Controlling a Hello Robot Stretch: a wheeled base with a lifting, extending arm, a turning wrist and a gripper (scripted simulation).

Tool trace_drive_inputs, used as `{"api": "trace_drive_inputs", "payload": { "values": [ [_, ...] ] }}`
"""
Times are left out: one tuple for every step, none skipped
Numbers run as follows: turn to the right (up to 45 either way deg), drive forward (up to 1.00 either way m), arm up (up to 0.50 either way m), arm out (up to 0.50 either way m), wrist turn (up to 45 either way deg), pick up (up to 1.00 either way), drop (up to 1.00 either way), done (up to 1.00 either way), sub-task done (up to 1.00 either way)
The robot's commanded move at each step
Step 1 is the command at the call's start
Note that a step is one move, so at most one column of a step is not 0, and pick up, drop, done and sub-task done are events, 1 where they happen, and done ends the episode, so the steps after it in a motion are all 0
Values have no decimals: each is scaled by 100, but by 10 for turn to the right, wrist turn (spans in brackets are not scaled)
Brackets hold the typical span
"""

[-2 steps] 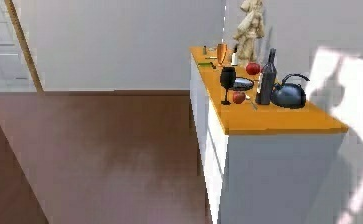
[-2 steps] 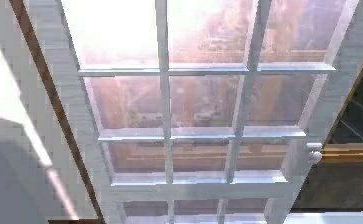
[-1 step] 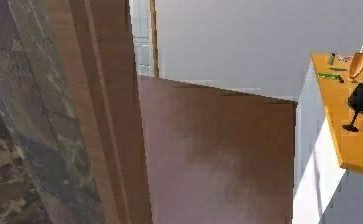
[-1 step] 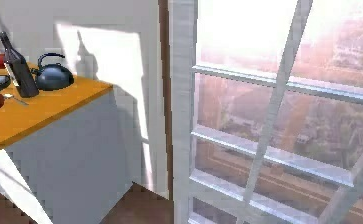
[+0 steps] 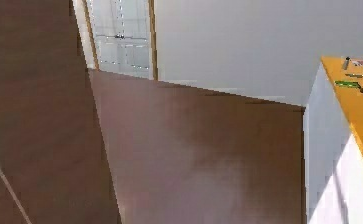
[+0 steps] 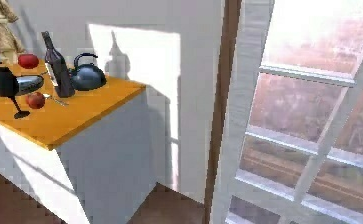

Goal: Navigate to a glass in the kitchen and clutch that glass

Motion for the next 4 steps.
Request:
{"api": "trace_drive_inputs", "payload": {
  "values": [
    [270, 0, 0, 0, 0, 0, 0, 0, 0],
    [0, 30, 0, 0, 0, 0, 0, 0, 0],
    [-240, 0, 0, 0, 0, 0, 0, 0, 0],
    [0, 5, 0, 0, 0, 0, 0, 0, 0]
  ]
}}
